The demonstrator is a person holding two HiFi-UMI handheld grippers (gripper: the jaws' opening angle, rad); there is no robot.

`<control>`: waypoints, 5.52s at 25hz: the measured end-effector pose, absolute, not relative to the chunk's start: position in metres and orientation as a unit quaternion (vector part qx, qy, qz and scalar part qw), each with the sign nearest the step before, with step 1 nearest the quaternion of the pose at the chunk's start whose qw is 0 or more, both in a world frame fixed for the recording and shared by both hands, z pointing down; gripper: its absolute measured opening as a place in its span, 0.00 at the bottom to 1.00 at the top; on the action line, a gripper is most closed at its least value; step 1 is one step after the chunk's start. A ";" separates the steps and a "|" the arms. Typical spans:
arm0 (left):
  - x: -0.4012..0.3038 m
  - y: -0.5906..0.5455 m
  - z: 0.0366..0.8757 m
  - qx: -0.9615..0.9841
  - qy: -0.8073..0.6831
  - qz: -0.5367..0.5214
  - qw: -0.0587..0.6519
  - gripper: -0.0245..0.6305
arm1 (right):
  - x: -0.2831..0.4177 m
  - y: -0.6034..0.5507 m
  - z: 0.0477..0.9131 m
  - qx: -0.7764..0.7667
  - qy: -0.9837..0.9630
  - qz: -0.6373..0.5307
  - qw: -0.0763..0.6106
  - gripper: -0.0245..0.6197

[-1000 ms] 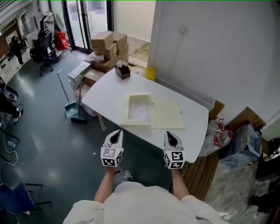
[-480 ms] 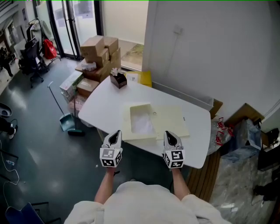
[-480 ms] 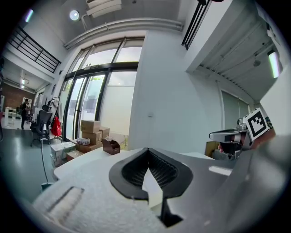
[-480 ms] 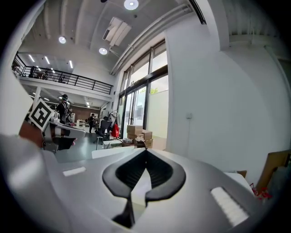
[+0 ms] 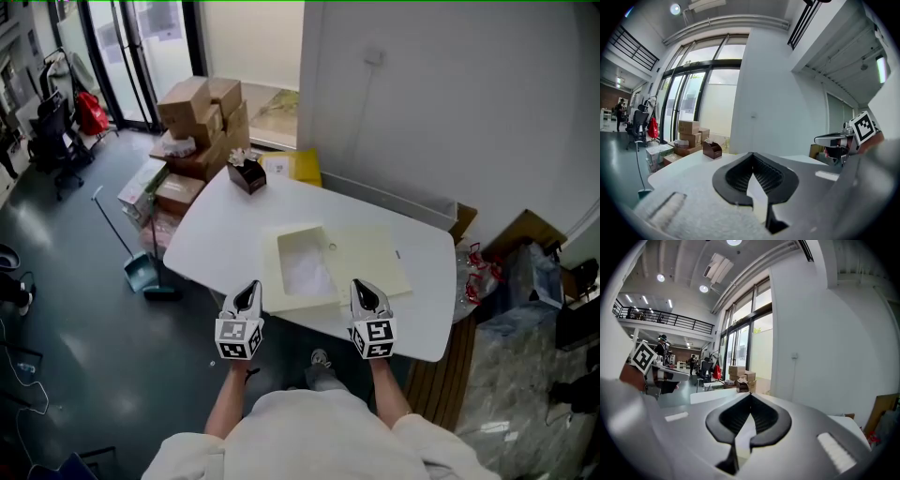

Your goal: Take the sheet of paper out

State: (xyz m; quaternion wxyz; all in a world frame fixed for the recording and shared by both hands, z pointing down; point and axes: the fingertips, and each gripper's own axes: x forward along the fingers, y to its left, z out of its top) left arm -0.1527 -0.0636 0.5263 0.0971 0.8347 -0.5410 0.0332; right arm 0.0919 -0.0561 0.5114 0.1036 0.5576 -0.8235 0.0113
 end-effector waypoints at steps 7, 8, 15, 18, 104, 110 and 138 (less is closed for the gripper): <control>-0.159 -0.101 0.532 0.827 -0.553 0.039 0.095 0.05 | 0.087 -0.104 0.516 0.548 -0.831 0.012 0.093 0.04; -0.160 -0.108 0.532 0.825 -0.556 0.039 0.094 0.05 | 0.087 -0.113 0.517 0.546 -0.833 0.013 0.092 0.04; -0.169 -0.164 0.526 0.806 -0.583 0.042 0.092 0.05 | 0.086 -0.178 0.523 0.527 -0.845 0.025 0.090 0.04; -0.170 -0.188 0.525 0.799 -0.593 0.045 0.093 0.05 | 0.086 -0.207 0.526 0.517 -0.850 0.031 0.091 0.04; -0.168 -0.261 0.659 0.798 -0.552 0.117 0.213 0.05 | 0.044 -0.249 0.789 0.455 -0.755 0.293 0.371 0.31; -0.173 -0.261 0.659 0.797 -0.554 0.116 0.212 0.05 | 0.048 -0.252 0.789 0.469 -0.741 0.297 0.378 0.24; -0.144 -0.274 0.646 0.819 -0.525 0.110 0.201 0.05 | 0.126 -0.260 0.767 0.529 -0.710 0.276 0.373 0.05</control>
